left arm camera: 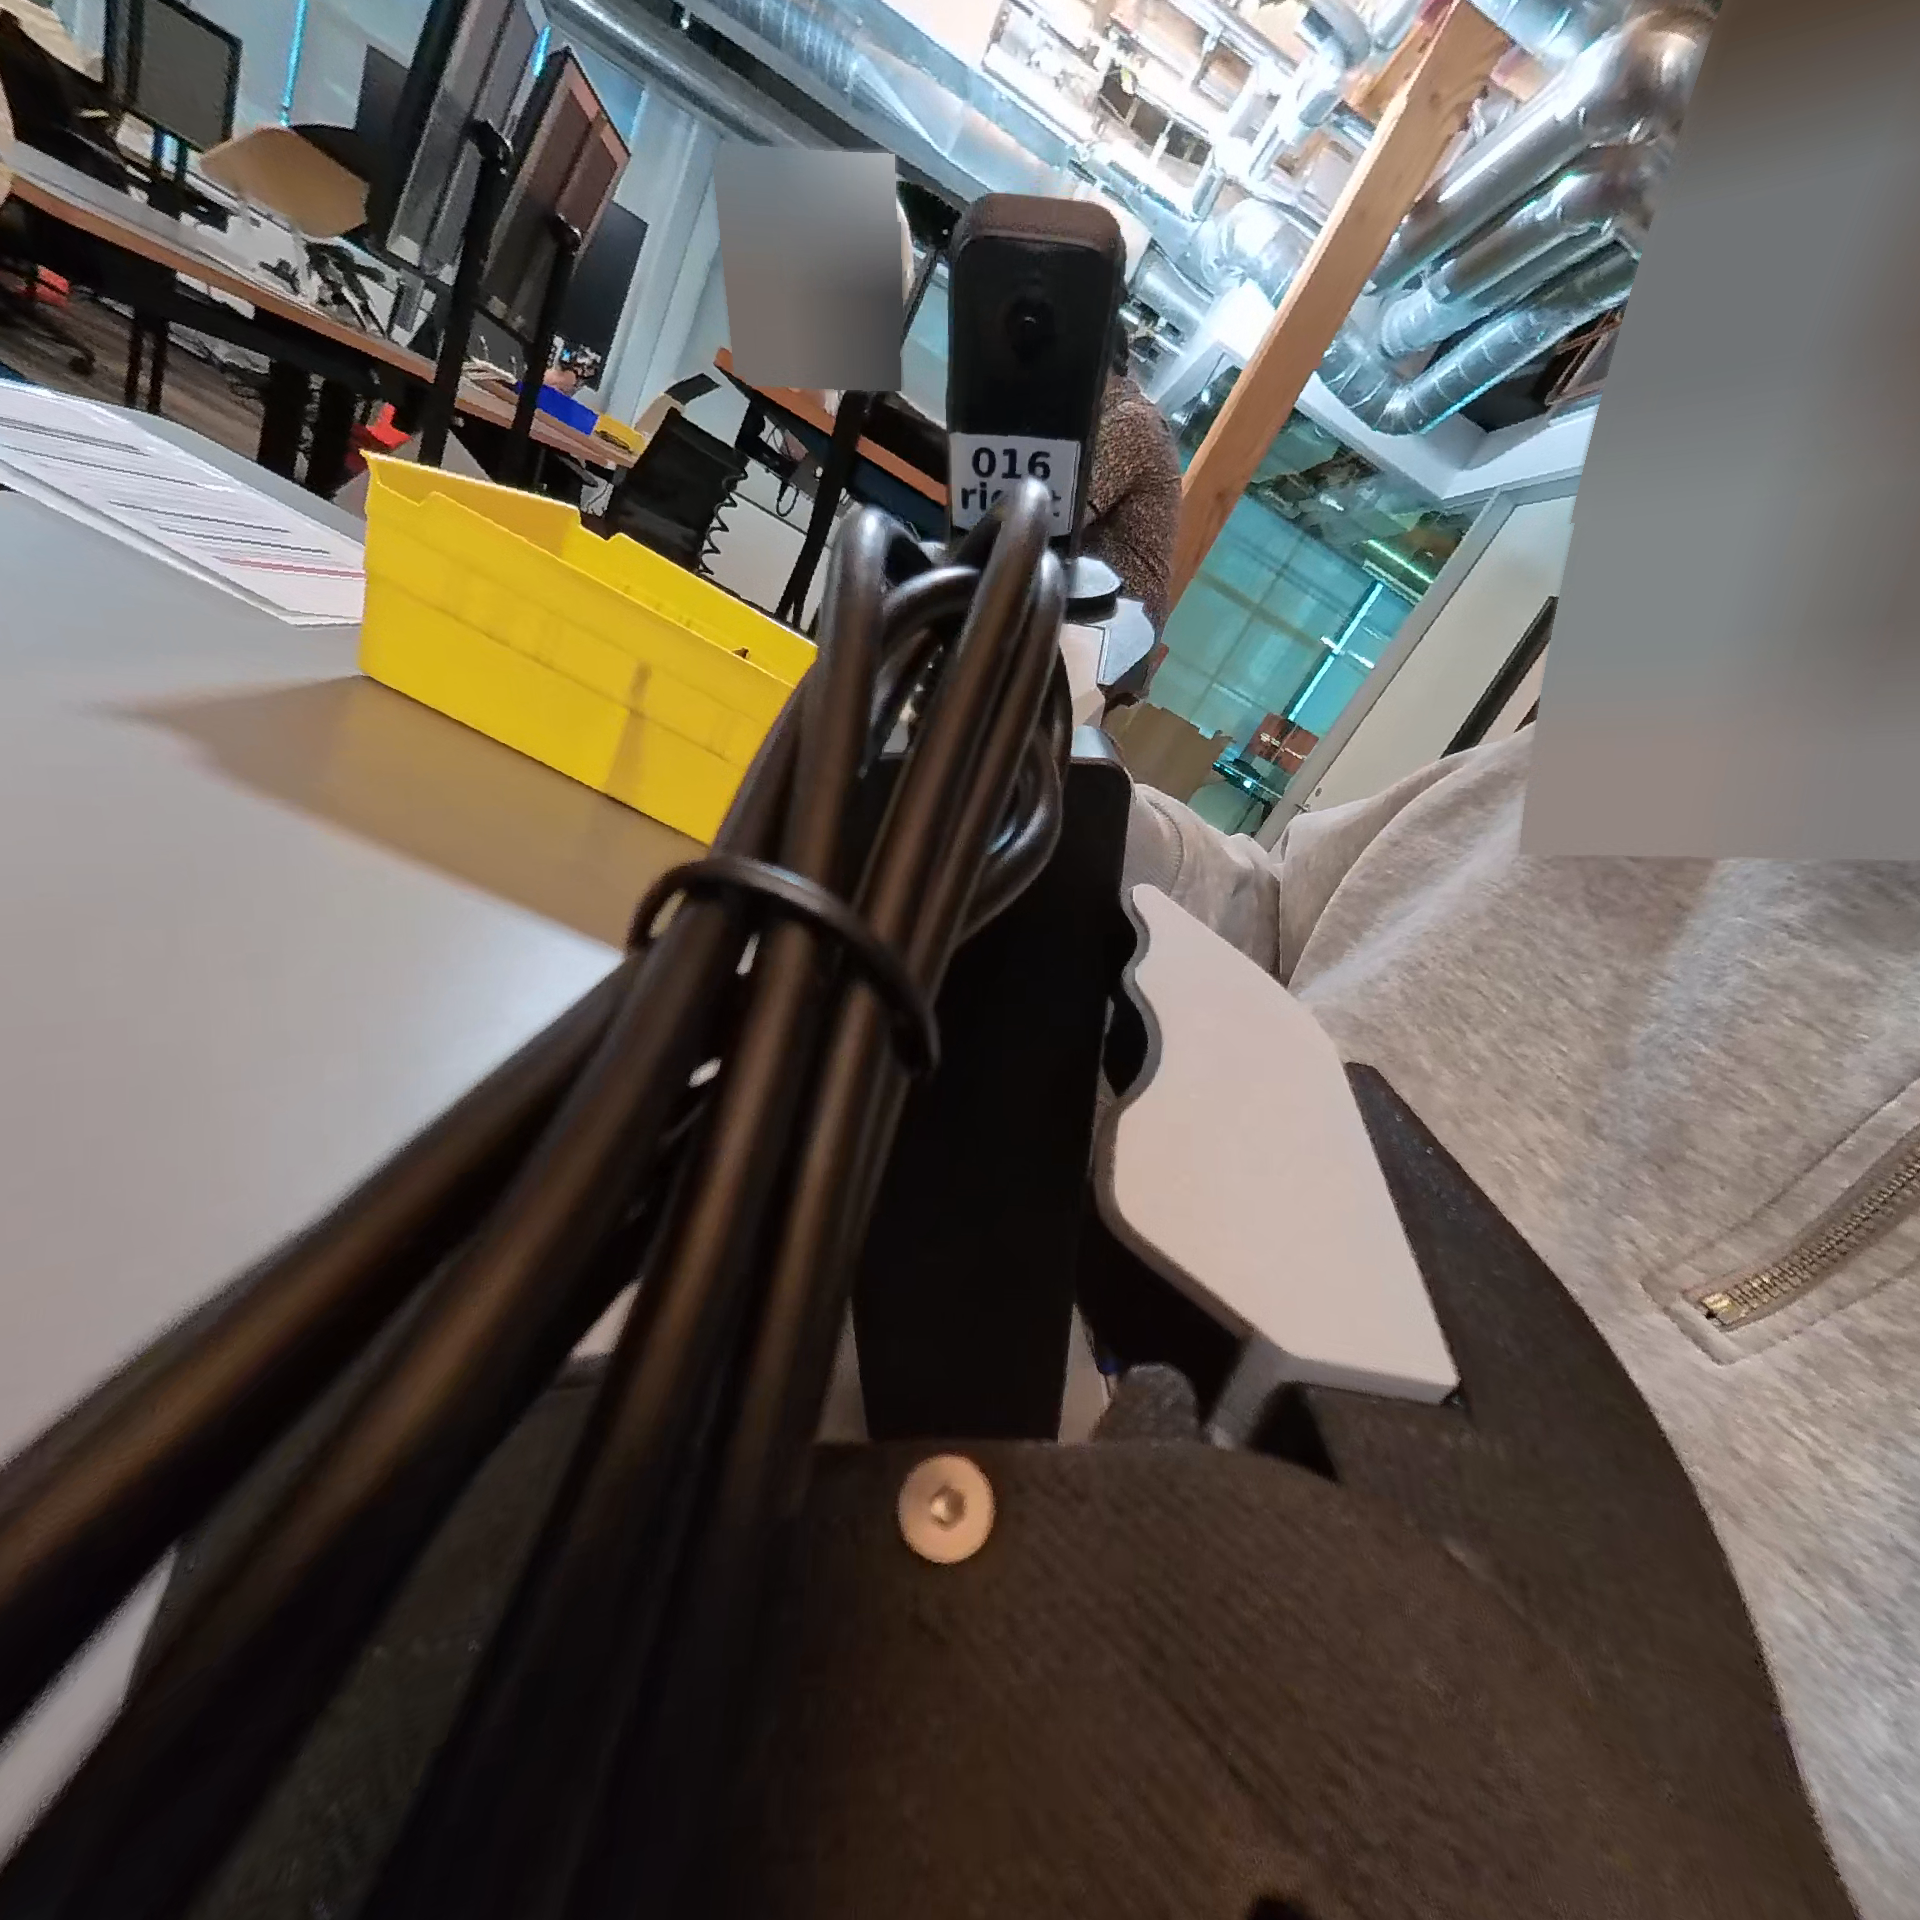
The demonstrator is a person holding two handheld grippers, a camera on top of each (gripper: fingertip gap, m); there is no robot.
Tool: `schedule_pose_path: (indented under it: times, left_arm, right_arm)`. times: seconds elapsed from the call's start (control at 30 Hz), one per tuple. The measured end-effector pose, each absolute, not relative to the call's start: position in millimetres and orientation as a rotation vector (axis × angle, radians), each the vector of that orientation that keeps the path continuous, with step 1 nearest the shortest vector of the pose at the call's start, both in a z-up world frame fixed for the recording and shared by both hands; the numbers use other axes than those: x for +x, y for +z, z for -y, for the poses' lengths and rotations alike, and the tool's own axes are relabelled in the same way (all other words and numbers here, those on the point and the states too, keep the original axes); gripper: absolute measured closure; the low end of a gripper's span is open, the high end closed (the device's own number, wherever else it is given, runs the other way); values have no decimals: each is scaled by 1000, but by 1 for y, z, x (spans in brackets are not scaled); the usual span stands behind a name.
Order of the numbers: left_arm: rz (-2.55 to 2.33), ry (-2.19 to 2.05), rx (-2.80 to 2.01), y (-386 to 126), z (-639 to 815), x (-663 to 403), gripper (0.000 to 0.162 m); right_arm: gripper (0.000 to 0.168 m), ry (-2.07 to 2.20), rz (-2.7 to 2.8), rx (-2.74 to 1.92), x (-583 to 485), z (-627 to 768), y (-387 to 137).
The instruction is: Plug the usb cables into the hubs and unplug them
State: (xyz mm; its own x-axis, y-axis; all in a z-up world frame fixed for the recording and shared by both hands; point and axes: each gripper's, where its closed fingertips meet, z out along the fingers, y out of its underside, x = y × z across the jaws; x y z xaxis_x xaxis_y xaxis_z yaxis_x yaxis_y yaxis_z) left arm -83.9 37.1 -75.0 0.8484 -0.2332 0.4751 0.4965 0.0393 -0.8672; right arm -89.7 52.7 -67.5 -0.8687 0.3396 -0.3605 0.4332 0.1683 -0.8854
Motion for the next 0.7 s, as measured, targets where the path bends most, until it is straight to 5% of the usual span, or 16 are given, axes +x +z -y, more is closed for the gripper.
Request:
schedule_pose_path:
  times: [0.7]
  left_arm:
    - [281, -507, -1415, -76, -36, -98, 103]
  right_arm:
    - [155, -1928, -2267, 854, -104, -67, -50]
